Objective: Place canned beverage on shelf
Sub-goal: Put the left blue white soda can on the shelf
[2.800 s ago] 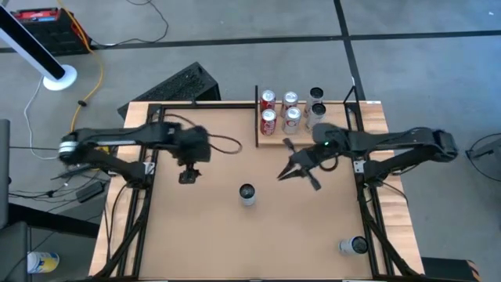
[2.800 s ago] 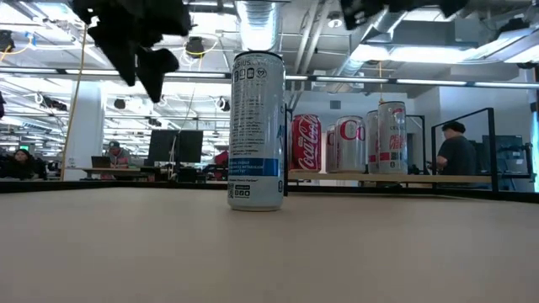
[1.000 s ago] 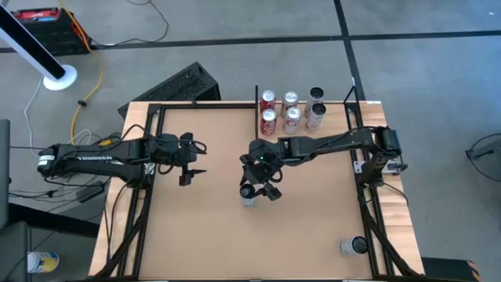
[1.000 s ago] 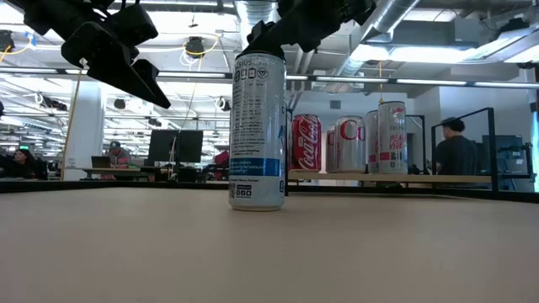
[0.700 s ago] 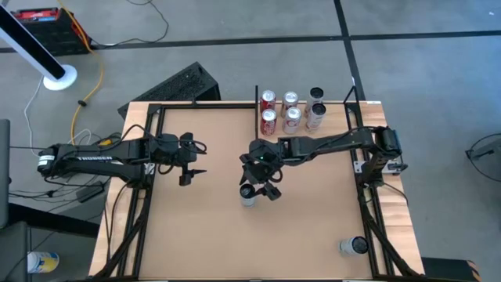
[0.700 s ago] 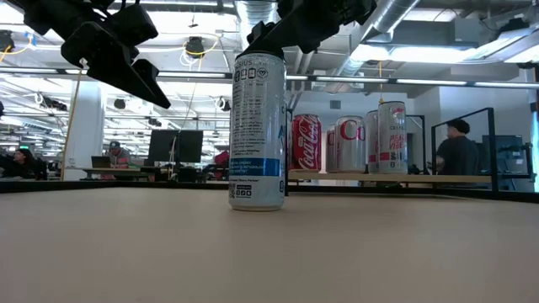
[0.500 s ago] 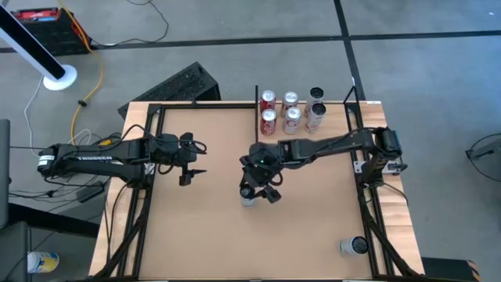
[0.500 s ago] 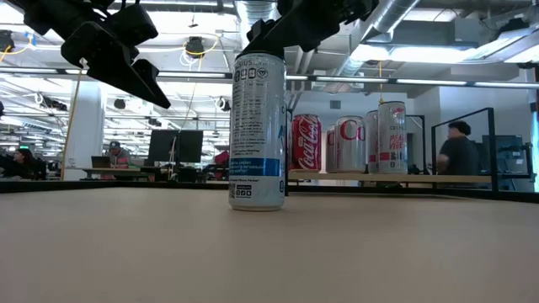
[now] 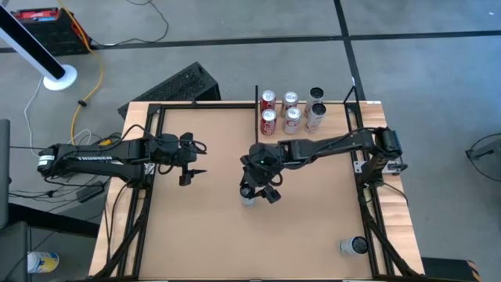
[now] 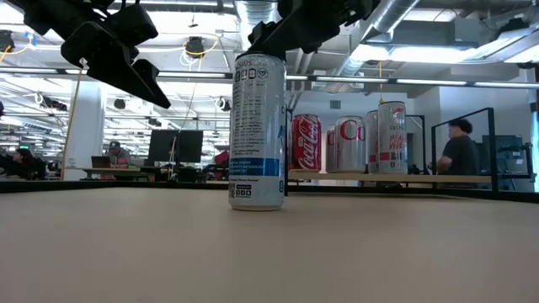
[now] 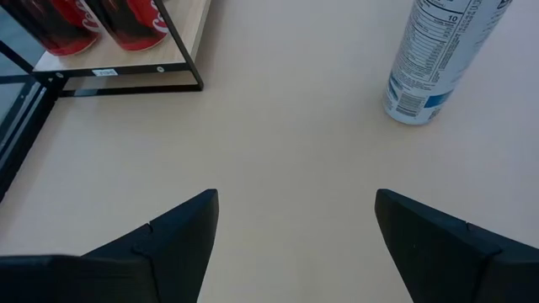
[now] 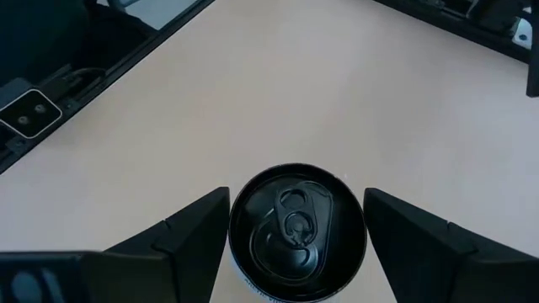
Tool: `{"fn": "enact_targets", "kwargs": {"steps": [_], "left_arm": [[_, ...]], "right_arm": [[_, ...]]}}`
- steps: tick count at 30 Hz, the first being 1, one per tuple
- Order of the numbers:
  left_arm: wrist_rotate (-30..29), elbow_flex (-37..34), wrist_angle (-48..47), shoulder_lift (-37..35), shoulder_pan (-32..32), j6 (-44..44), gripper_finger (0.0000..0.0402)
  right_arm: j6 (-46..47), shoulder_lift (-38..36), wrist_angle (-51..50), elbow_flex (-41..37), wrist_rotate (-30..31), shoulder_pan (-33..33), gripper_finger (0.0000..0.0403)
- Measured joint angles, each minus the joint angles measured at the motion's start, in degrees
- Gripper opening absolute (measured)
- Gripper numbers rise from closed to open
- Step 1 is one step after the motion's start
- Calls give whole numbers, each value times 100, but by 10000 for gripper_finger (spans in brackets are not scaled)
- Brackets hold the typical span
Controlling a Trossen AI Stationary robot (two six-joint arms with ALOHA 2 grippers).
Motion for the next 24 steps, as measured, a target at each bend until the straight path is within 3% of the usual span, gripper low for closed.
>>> {"fn": "enact_targets", "kwargs": {"steps": [10,19,24], "left_arm": [[122,0,-2,0,0,-48,304],[243,0,-2,1,-1,-59,304],[243,0,-1,2,-1,-58,304]], "right_arm": [[389,0,-41,0,269,-1,298],[1329,-2,-49,2,501,-9,297],[1964,-2,-70,2,1115,46,297]]}}
